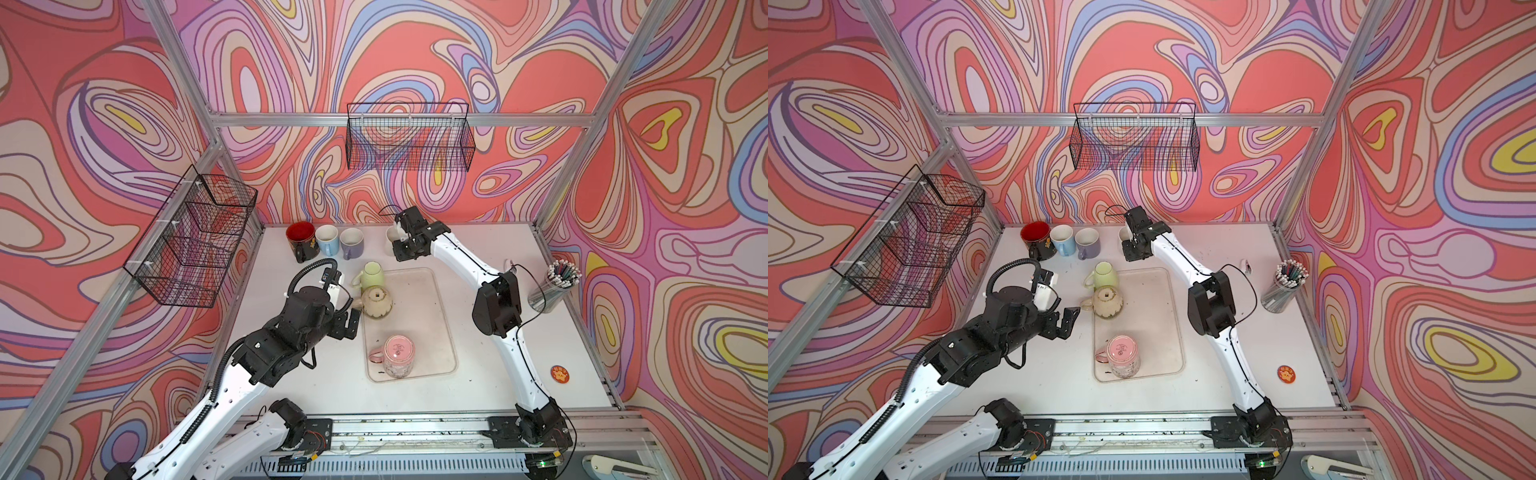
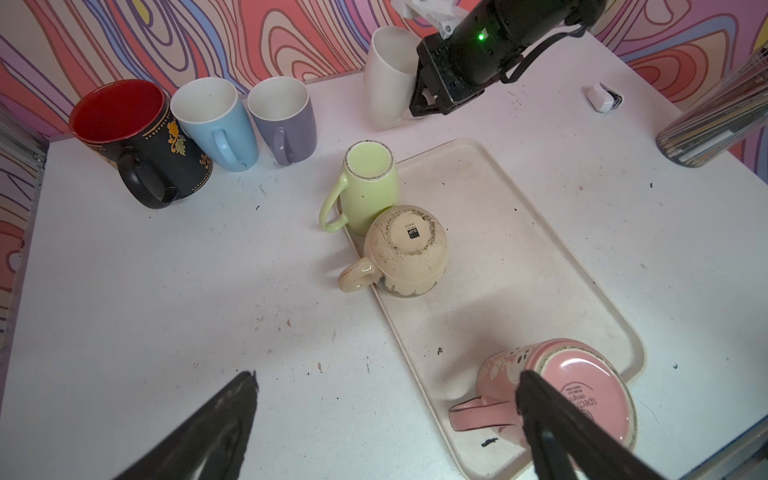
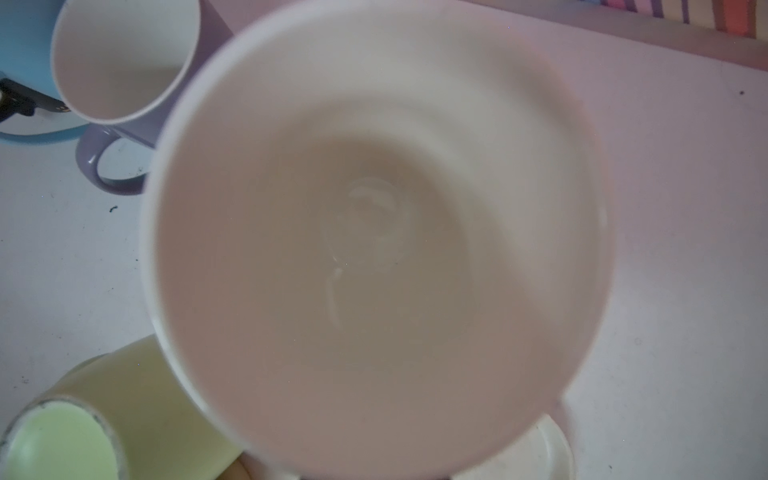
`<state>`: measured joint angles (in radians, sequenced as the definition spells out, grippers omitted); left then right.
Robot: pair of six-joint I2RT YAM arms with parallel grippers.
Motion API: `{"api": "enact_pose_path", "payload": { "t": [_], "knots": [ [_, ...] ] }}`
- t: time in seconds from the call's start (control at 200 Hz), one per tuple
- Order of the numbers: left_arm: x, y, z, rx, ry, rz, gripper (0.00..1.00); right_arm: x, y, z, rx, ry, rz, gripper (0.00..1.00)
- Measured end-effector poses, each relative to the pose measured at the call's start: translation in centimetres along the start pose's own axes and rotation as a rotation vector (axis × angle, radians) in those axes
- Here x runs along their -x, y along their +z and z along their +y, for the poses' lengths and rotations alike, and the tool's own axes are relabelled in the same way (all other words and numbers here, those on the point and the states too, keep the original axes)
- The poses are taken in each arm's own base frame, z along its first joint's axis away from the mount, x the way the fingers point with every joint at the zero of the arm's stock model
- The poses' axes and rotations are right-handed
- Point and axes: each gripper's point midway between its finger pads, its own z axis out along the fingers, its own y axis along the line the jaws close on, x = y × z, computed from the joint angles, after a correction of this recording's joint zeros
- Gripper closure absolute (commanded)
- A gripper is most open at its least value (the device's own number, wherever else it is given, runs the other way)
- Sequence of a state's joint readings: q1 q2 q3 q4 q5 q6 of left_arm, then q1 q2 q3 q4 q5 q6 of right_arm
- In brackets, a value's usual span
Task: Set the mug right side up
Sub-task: 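Carry the white mug upright with the right gripper beside the lavender mug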
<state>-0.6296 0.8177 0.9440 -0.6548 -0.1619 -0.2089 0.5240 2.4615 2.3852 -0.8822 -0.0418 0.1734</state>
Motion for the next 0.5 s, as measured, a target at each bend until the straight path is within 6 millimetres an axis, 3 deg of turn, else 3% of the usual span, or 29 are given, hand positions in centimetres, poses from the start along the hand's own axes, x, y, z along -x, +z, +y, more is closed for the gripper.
{"api": "enact_pose_path", "payload": {
  "t": [0.315,0.501],
  "knots": [
    [0.0,0.1,0.2,0.014,0.005,0.001,0.00,0.0,3.3,1.4,0.033,-0.035,-0.008,1.00],
    [-0.2,0.3,0.2,0.018,0.009,0.009,0.00,-0.4,3.7,2.1,0.046,-0.046,0.000,1.00]
  ]
}}
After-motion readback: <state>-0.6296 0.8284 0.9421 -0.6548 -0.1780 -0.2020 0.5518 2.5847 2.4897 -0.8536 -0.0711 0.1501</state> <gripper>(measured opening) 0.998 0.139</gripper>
